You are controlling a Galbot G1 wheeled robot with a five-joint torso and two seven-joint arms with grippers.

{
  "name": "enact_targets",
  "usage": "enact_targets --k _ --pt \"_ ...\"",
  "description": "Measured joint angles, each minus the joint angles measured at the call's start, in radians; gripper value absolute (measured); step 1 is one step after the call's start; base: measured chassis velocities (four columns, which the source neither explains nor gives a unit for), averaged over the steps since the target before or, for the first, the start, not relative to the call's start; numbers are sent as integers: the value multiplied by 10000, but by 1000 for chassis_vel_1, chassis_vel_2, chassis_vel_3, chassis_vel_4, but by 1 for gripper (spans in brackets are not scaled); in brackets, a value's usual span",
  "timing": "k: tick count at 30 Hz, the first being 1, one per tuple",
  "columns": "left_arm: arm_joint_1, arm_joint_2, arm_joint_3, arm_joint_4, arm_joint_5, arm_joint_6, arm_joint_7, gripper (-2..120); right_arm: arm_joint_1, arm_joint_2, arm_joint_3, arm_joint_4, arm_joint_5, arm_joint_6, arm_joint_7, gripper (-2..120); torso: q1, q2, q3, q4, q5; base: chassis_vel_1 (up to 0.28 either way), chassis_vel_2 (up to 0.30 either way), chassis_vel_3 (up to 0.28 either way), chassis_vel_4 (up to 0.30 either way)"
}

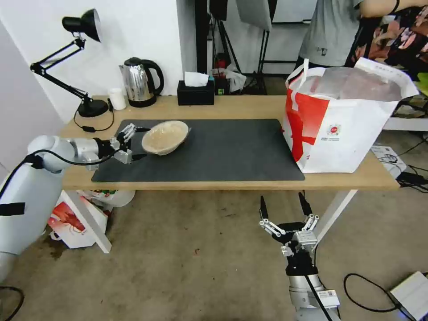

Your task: Pick up the trash from the table and place it into the takeout bag.

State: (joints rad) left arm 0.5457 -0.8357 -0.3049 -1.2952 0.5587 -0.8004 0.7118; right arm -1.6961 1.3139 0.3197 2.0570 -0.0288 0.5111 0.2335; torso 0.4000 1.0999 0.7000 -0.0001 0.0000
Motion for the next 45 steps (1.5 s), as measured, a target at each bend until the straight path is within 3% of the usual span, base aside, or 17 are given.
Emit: enact_targets --k 15,18,22,24,32,38,41,42,45 --pt "-59 -144 84 102 143 0 12 99 0 0 0 0 0 0 0 100 -1 0 0 1 0 0 0 0 0" --pt "-92 -230 85 161 168 0 193 95 0 0 0 0 0 0 0 100 -1 0 0 0 0 0 0 0 0" --pt "-139 -303 95 234 215 0 359 78 0 0 0 0 0 0 0 100 -2 1 0 2 0 0 0 0 0" --pt "-197 -335 103 293 287 0 401 77 0 0 -1 0 0 0 0 100 -2 0 0 1 0 0 0 0 0" --pt "-342 -536 97 681 633 0 511 87 0 0 0 0 0 0 0 100 -1 0 0 0 0 0 0 0 0" --pt "-360 -615 33 820 860 0 521 88 0 1 -1 0 1 0 0 100 -2 1 -1 1 1 0 0 0 0" --pt "-379 -645 4 852 908 0 600 83 0 0 0 0 0 0 0 100 -2 0 0 1 1 0 0 0 0" --pt "-397 -692 -60 858 973 1 753 75 0 0 0 0 0 0 0 100 -1 0 0 1 0 0 0 0 0" --pt "-416 -708 -101 860 994 4 854 67 0 0 0 0 0 0 0 100 -2 1 0 0 -1 0 0 0 0"
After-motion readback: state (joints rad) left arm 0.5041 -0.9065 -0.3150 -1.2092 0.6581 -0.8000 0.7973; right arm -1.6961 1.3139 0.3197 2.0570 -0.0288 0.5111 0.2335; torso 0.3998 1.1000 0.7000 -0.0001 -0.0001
